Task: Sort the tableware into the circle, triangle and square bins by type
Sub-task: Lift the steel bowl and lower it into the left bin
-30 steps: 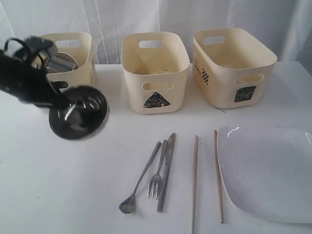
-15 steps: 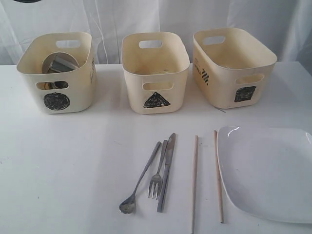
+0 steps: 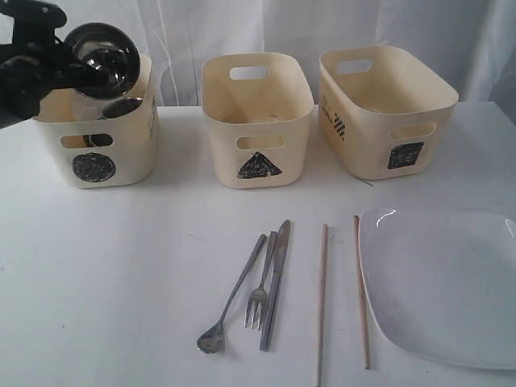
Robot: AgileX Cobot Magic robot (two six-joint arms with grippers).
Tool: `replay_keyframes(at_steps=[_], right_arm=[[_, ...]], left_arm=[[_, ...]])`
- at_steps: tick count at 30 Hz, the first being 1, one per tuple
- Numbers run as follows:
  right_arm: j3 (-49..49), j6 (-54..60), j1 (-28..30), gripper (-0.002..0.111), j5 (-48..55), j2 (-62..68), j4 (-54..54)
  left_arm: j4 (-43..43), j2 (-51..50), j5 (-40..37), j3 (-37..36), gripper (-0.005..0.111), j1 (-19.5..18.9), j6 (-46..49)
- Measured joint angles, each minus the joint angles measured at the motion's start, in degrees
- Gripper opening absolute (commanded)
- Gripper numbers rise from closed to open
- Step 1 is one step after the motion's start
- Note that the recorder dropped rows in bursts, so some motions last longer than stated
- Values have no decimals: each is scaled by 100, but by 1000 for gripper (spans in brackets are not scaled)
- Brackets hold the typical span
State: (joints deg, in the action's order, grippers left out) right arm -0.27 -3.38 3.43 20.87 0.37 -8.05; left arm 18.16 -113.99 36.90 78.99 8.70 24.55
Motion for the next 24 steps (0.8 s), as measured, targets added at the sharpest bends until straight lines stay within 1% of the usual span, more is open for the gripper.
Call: replay_keyframes(at_steps=[1,2,5,7,9,13,16,18,20,24], right_arm=[[0,0,0,0,0,0,0],[0,0,0,0,0,0,0],[0,-11,0,0,0,0,0],[0,-11,0,0,0,0,0],[0,-11,0,0,0,0,0],[0,-11,0,0,0,0,0],[0,-11,0,0,0,0,0],[0,-11,0,0,0,0,0],[0,-11,0,0,0,0,0],[0,-11,0,0,0,0,0]], left_arm=[[0,-98,-178,59,13,0,39],[0,-130,-334,88,25,0,81],[0,-144,-865,212,46,0,118],[0,-133,-1075,302,54,0,118],[12,-107,-1282,379,57,0,118],[23,127,-1919,393,57,0,118],[23,555,-2394,393,57,0,301],[23,951,-2728,393,53,0,533],[23,1361,-3159,393,46,0,635],[-4,2252,-4294,408,24,0,719]])
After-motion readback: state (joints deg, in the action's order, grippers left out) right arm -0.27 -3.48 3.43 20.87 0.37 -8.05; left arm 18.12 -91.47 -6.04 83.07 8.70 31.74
